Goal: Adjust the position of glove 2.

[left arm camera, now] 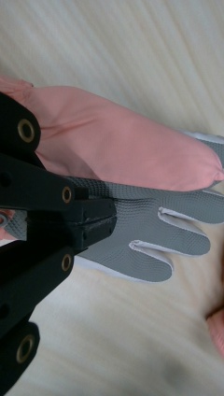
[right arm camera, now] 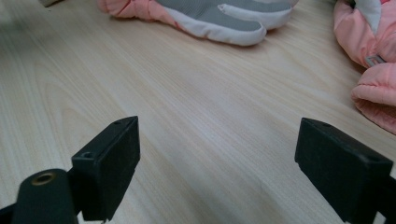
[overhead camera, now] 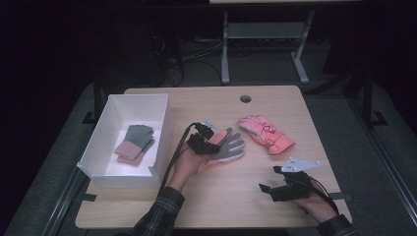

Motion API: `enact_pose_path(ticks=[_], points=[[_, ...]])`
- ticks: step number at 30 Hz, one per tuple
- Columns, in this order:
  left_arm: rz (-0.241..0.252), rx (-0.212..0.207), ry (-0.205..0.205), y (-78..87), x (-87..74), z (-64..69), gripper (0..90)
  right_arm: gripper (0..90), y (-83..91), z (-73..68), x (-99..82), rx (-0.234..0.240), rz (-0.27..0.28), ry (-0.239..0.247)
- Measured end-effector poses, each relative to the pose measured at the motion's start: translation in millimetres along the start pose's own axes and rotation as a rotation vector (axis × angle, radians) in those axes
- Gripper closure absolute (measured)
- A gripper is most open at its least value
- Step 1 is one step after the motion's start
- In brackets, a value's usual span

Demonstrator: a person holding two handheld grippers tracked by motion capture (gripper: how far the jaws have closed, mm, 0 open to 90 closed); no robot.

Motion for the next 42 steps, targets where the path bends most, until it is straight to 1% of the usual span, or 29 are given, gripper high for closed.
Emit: enact_pose_path(ticks=[1, 5, 6, 7, 8, 10, 12, 13, 14, 15, 17, 18, 21, 23, 24, 26, 27, 28, 29, 30, 31, 32, 33, 34, 37, 38, 40, 41, 42], points=[[-0.002, -0.011, -0.009, -2.9, -2.2, 7.6, 89.8, 13.6, 0.0, 0.0, 0.0, 0.0, 0.001, 0.001], [-0.012, -0.042, -0.024, -8.3, -7.0, 23.5, 89.7, 13.7, 0.6, 0.0, 0.2, 0.0, 0.0, 0.001], [-0.012, -0.042, -0.024, -8.3, -7.0, 23.5, 89.7, 13.7, 0.6, 0.0, 0.2, 0.0, 0.0, 0.001], [-0.014, -0.054, -0.035, -10.9, -8.7, 31.7, 89.8, 13.6, 0.4, 0.4, 0.2, -0.001, 0.003, 0.005], [-0.014, -0.054, -0.035, -10.9, -8.7, 31.7, 89.7, 13.6, 0.4, 0.4, 0.2, -0.001, 0.003, 0.005], [-0.029, -0.079, -0.052, -15.0, -12.5, 44.7, 89.7, 13.6, 0.3, 0.1, 0.2, 0.0, 0.002, 0.006], [-0.062, -0.096, -0.079, -16.3, -16.4, 52.0, 89.7, 13.6, 0.4, -0.2, 0.2, 0.0, 0.0, 0.003], [-0.062, -0.096, -0.079, -16.3, -16.4, 52.0, 89.7, 13.6, 0.3, 0.1, 0.2, 0.0, 0.002, 0.005], [-0.067, -0.11, -0.084, -19.6, -18.6, 60.0, 89.7, 13.6, 0.4, 0.2, 0.2, -0.002, 0.001, 0.005], [-0.081, -0.119, -0.097, -20.5, -20.3, 63.1, 89.7, 13.6, 0.4, 0.3, 0.2, -0.002, 0.001, 0.004], [-0.072, -0.14, -0.09, -23.7, -21.4, 72.1, 89.7, 13.6, 0.3, 0.4, 0.1, -0.002, 0.001, 0.005], [-0.084, -0.146, -0.102, -24.2, -22.4, 74.8, 89.7, 13.6, 0.2, 0.3, 0.1, -0.002, 0.001, 0.005], [-0.082, -0.152, -0.114, -24.9, -22.2, 79.9, 89.7, 13.6, 0.1, 0.4, 0.2, -0.003, 0.001, 0.004], [-0.061, -0.166, -0.113, -19.5, -18.4, 82.0, 89.7, 13.6, 0.4, 0.5, 0.2, -0.003, 0.001, 0.005], [-0.045, -0.164, -0.108, -16.0, -15.8, 81.6, 89.7, 13.6, 0.7, 0.4, 0.1, -0.003, -0.001, 0.002], [-0.039, -0.147, -0.114, -7.0, -11.7, 77.6, 89.7, 13.6, 0.8, 0.6, 0.0, -0.003, -0.002, 0.001], [-0.018, -0.131, -0.107, -3.4, -8.9, 74.7, 89.7, 13.6, 0.8, 0.3, -0.1, -0.002, -0.004, -0.002], [-0.018, -0.131, -0.107, -3.4, -8.9, 74.7, 89.7, 13.6, 0.8, 0.3, -0.1, -0.002, -0.004, -0.002], [-0.027, -0.099, -0.118, 2.6, -7.4, 67.4, 89.7, 13.6, 0.5, 0.8, 0.3, -0.002, 0.002, 0.003], [-0.013, -0.068, -0.099, 8.6, -5.5, 56.0, 89.7, 13.6, 0.5, 0.2, 0.0, -0.002, -0.001, -0.001], [-0.012, -0.054, -0.084, 10.9, -5.5, 48.8, 89.7, 13.6, 0.4, 0.3, 0.1, -0.002, 0.001, 0.002], [-0.012, -0.054, -0.084, 10.9, -5.5, 48.8, 89.7, 13.6, 0.4, 0.3, 0.1, -0.002, 0.001, 0.002], [-0.035, -0.017, -0.072, 13.9, -8.9, 32.0, 89.7, 13.6, 0.5, 0.4, 0.1, -0.002, 0.001, 0.004], [-0.048, -0.002, -0.068, 14.4, -11.6, 24.2, 89.7, 13.6, 0.5, 0.5, 0.1, -0.002, 0.001, 0.004], [-0.078, 0.001, -0.034, 13.6, -22.4, 10.8, 89.7, 13.7, 0.5, 0.9, 0.0, -0.003, -0.002, -0.002], [-0.078, 0.001, -0.034, 13.6, -22.4, 10.8, 89.7, 13.6, 0.4, 1.3, -0.1, -0.003, -0.003, -0.001], [-0.104, -0.015, -0.027, 13.5, -30.5, 10.4, 89.7, 13.6, 0.4, 1.6, -0.2, -0.003, -0.004, -0.002], [-0.091, -0.021, -0.022, 12.5, -31.8, 11.8, 89.7, 13.6, 0.4, 1.8, -0.2, -0.004, -0.003, -0.002], [-0.094, -0.027, -0.024, 12.8, -33.7, 13.4, 89.7, 13.6, 0.5, 1.7, -0.3, -0.003, -0.004, -0.003]])
Point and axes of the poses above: each handheld gripper's, and its own axes: y roughly backward along the jaws, x roughly out of its top, z roughly to its right, the point moved 8 cm from there along -y, roughly forward along the jaws, and after that the axes turned 14 degrees about -x, right-handed, at the moved point
